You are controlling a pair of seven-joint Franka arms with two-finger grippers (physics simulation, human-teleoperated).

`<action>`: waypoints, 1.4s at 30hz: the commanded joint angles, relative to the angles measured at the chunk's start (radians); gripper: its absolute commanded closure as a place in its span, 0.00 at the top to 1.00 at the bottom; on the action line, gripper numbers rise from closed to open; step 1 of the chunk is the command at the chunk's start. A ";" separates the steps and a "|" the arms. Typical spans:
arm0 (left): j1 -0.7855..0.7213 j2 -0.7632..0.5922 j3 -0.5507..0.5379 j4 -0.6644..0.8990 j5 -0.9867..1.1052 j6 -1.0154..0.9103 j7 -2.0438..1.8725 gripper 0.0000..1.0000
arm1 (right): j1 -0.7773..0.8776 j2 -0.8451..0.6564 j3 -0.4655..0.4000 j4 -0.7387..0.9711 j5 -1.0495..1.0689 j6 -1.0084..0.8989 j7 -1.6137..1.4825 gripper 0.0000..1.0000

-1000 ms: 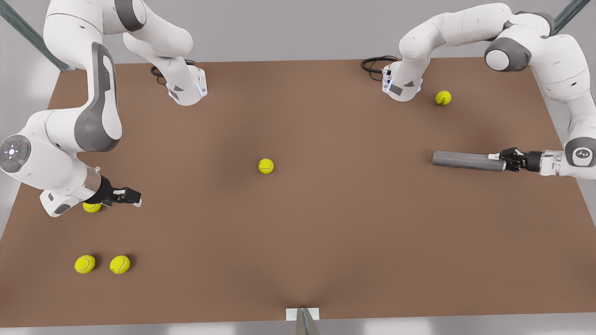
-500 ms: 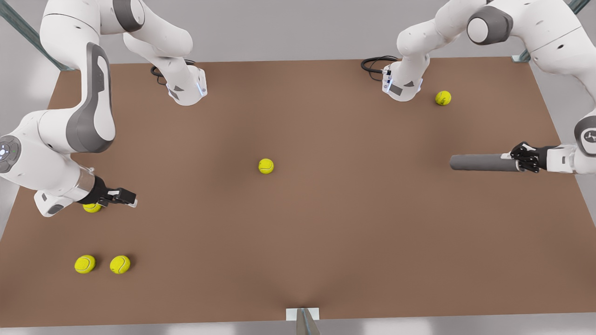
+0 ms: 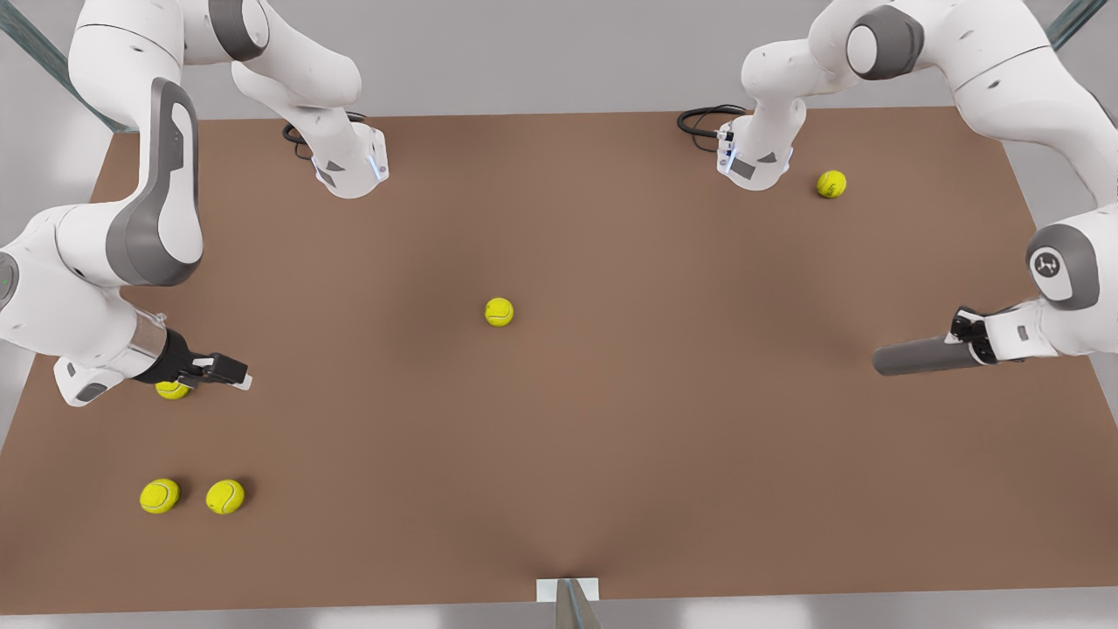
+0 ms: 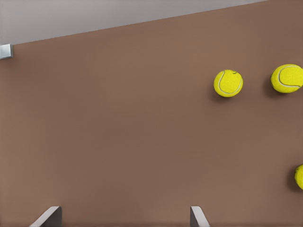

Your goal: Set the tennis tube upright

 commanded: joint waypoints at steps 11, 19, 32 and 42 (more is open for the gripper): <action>-0.030 0.092 0.000 -0.014 0.005 0.360 -0.598 0.21 | 0.005 -0.001 0.001 0.000 0.001 -0.003 -0.005 1.00; -0.030 0.117 -0.001 -0.014 0.008 0.378 -0.595 1.00 | 0.003 -0.001 0.001 0.000 0.001 -0.003 -0.005 1.00; -0.032 0.095 -0.001 -0.014 0.008 0.345 -0.598 1.00 | 0.006 0.000 0.001 0.000 0.003 -0.003 -0.002 1.00; -0.027 -0.027 -0.003 -0.007 0.009 0.089 -0.592 1.00 | 0.019 0.000 0.003 0.000 0.004 0.001 0.006 1.00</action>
